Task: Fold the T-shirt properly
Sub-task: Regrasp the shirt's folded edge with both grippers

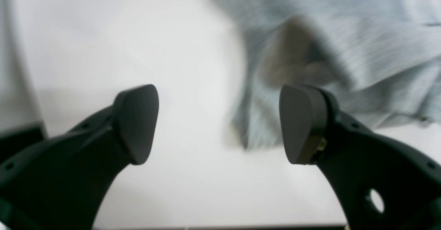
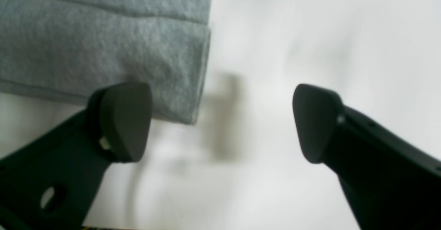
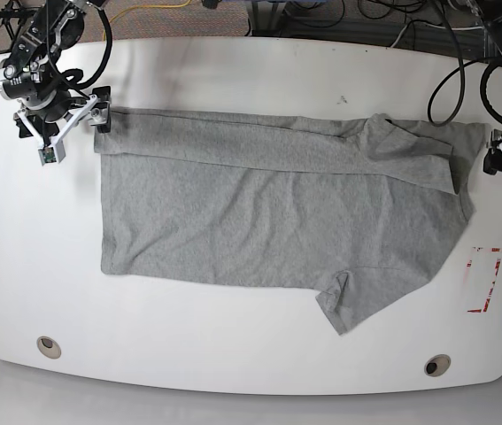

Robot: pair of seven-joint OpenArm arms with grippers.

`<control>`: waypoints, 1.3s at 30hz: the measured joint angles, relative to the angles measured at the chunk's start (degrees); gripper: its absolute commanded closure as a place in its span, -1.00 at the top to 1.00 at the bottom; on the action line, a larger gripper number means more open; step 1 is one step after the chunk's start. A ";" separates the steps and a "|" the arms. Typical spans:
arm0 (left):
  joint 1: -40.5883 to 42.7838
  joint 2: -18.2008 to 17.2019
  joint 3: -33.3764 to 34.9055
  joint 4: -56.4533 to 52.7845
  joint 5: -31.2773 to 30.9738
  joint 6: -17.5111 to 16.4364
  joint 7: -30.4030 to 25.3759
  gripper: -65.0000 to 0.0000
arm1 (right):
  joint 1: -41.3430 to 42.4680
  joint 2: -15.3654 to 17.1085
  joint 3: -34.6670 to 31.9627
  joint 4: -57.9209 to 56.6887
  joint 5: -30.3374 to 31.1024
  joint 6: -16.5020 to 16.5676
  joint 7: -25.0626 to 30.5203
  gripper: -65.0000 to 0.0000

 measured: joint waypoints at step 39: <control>1.27 4.81 -0.22 -14.78 2.29 -0.04 -6.25 0.58 | 2.08 -3.48 -5.16 -9.97 -0.02 0.04 2.89 -0.60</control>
